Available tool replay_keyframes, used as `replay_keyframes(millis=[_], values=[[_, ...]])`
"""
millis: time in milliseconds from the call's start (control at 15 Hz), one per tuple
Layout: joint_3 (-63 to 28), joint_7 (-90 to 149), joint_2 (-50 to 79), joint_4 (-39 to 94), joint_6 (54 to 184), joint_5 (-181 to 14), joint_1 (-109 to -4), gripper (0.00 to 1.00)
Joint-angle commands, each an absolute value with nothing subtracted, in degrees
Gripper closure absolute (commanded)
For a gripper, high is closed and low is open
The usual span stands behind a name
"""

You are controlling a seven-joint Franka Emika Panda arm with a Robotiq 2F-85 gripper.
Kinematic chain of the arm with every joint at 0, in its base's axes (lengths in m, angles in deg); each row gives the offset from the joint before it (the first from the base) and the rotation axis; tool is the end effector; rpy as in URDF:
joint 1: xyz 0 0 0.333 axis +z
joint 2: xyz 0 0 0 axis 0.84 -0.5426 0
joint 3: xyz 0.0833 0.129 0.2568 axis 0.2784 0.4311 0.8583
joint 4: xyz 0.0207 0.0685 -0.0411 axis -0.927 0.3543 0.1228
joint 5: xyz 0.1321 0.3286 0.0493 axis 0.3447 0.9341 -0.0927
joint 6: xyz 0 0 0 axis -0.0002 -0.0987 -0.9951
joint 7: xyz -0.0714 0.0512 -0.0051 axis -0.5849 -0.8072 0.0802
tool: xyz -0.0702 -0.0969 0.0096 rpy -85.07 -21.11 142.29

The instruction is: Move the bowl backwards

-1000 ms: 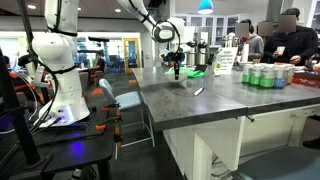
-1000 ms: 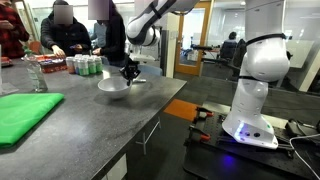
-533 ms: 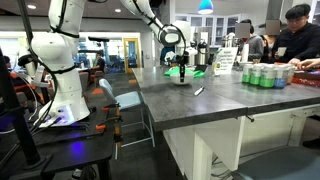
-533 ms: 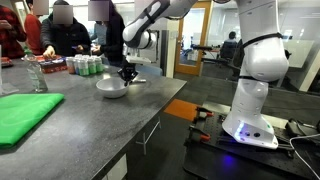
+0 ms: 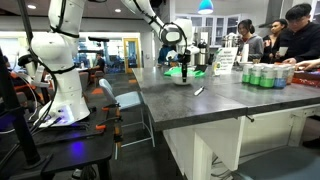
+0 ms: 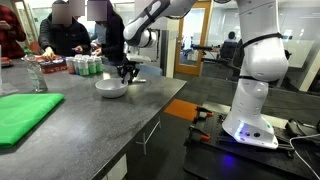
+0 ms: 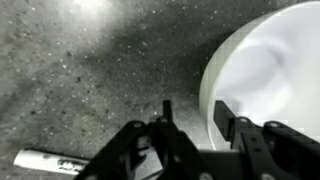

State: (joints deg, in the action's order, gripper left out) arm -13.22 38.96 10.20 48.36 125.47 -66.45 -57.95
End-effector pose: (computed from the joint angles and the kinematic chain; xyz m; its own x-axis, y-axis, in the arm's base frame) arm 0.5915 -0.0004 0.2916 0.8992 -0.4345 0.0517 -0.4166 -0.8862 -0.2026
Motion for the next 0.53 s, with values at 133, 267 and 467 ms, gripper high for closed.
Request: replay_keyframes(millis=[133,267,467], values=[[-15.4,42.4,17.6,52.3,126.8,-75.7,-54.0,0.02],[-16.2,45.8,21.1,53.5,122.6,-83.2,-52.2,0.0],[-15.0,49.0,26.1,54.4,112.8,-92.6,-51.1,0.0]])
